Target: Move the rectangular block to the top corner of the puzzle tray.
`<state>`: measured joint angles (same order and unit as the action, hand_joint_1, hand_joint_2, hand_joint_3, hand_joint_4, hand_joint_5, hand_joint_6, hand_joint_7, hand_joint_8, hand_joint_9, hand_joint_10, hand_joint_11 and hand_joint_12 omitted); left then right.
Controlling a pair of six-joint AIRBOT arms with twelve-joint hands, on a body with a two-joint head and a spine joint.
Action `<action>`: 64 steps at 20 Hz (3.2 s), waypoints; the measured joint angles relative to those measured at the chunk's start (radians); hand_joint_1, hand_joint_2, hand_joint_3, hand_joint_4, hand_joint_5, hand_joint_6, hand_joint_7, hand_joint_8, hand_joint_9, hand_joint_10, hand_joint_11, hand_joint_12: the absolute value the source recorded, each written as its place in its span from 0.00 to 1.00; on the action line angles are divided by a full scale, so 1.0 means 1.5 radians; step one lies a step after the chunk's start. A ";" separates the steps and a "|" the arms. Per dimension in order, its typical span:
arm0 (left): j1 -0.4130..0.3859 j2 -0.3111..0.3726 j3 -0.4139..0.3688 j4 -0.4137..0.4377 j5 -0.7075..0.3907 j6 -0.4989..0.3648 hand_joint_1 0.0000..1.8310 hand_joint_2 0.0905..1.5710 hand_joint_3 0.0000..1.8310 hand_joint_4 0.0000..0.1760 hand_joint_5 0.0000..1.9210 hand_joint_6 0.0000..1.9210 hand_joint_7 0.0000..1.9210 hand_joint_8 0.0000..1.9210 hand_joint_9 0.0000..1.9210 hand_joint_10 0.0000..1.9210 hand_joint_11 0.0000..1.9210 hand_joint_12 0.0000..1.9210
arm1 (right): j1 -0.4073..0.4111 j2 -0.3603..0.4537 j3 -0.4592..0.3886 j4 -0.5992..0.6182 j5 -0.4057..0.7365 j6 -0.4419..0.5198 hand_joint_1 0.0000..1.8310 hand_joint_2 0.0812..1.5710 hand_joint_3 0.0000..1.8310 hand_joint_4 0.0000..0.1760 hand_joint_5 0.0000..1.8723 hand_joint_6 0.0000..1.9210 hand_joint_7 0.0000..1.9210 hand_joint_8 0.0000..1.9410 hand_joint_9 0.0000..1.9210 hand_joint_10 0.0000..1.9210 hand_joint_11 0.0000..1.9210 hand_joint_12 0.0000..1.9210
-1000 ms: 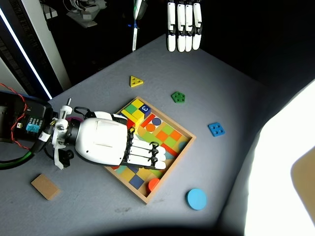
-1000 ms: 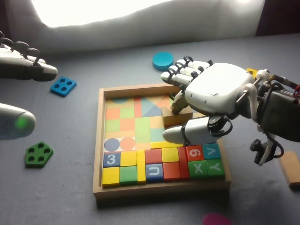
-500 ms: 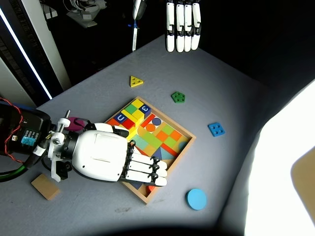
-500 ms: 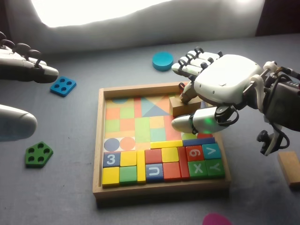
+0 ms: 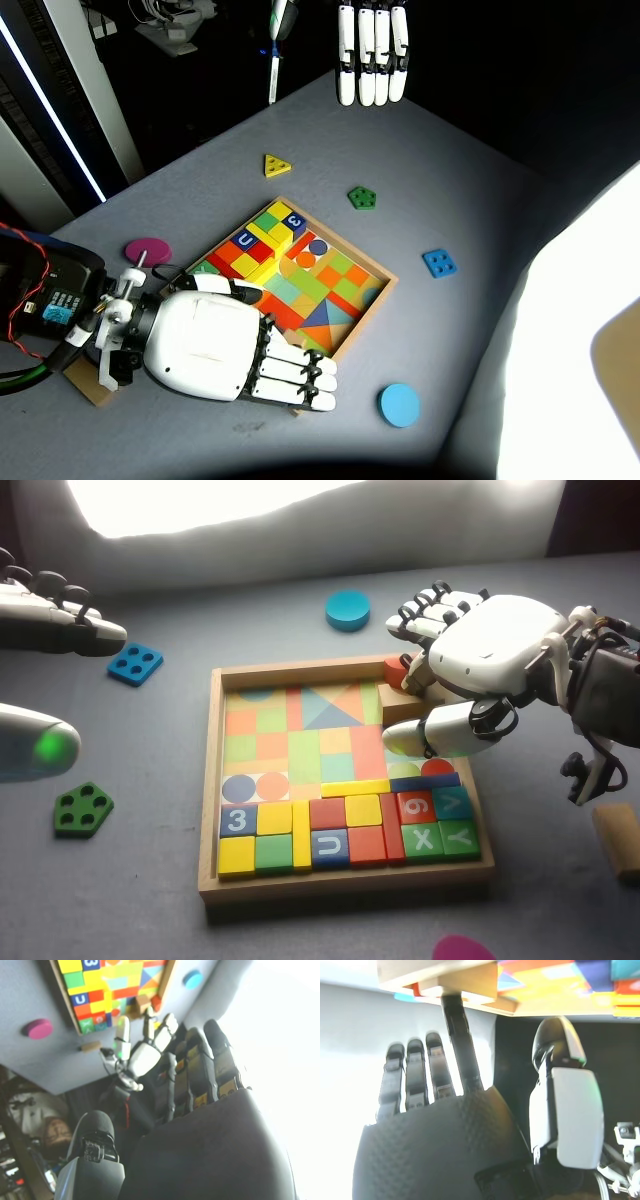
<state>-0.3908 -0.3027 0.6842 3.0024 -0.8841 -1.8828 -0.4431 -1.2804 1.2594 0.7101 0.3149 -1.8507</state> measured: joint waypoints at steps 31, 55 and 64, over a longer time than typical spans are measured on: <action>0.006 0.000 -0.001 0.000 0.000 0.000 0.00 0.80 0.00 0.10 0.10 0.00 0.09 0.00 0.11 0.00 0.00 0.28 | 0.034 0.056 -0.074 0.003 -0.054 0.026 0.00 0.71 0.00 0.00 0.39 0.01 0.02 0.00 0.00 0.00 0.00 0.00; 0.006 0.000 -0.001 0.000 0.000 0.000 0.00 0.80 0.00 0.08 0.10 0.00 0.09 0.00 0.11 0.00 0.00 0.27 | 0.027 0.026 -0.023 0.001 -0.034 0.011 0.00 0.70 0.00 0.00 0.40 0.01 0.03 0.00 0.00 0.00 0.00 0.00; 0.005 0.000 -0.001 0.000 0.000 0.000 0.00 0.80 0.00 0.14 0.08 0.00 0.07 0.00 0.10 0.00 0.00 0.24 | 0.029 0.010 0.003 0.001 -0.029 0.008 0.00 0.71 0.00 0.00 0.40 0.01 0.04 0.00 0.00 0.00 0.00 0.00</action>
<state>-0.3836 -0.3023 0.6823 3.0024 -0.8845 -1.8824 -0.3992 -1.2655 1.2636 0.7113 0.2718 -1.8381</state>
